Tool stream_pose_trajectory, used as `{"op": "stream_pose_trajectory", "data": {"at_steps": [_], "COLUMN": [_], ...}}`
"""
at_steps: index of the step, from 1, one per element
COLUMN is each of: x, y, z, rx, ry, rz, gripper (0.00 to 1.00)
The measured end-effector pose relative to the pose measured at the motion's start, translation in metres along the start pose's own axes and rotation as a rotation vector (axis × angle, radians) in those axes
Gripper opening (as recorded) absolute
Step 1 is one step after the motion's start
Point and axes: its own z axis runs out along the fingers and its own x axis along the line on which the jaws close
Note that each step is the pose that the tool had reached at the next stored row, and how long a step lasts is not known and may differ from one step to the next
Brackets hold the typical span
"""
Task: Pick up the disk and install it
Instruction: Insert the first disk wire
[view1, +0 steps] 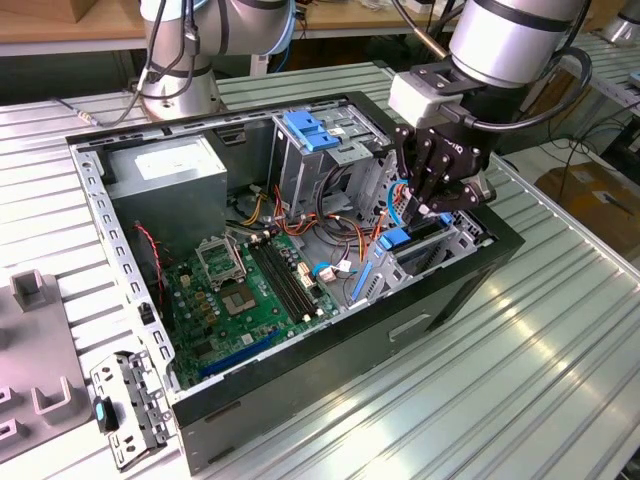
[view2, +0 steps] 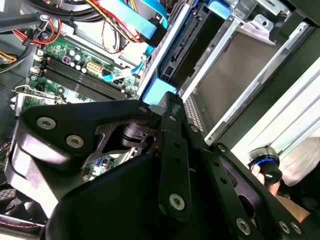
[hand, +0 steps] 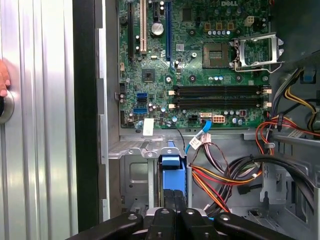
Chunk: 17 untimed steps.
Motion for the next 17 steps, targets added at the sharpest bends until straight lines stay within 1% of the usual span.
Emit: {"op": "stream_pose_trajectory", "data": {"at_steps": [2,3,6,8,13,15,17], "x": [-0.0001,-0.0001,-0.0001,0.0000,0.0002,0.0003,0.0002], "y": [-0.0030,-0.0032,-0.0033,-0.0033,-0.0036,-0.0043,-0.0064], "z": [0.0000,0.0000,0.0000,-0.0024,-0.0097,-0.0113,-0.0115], "rx": [0.0000,0.0000,0.0010,0.0011,-0.0020,-0.0042,-0.0074], "ry": [0.0000,0.0000,-0.0002,-0.0020,-0.0046,-0.0049,-0.0059], "rz": [0.000,-0.002,-0.035,-0.044,-0.046,-0.046,-0.047], "gripper": [0.11,0.11,0.11,0.11,0.11,0.11,0.11]}}
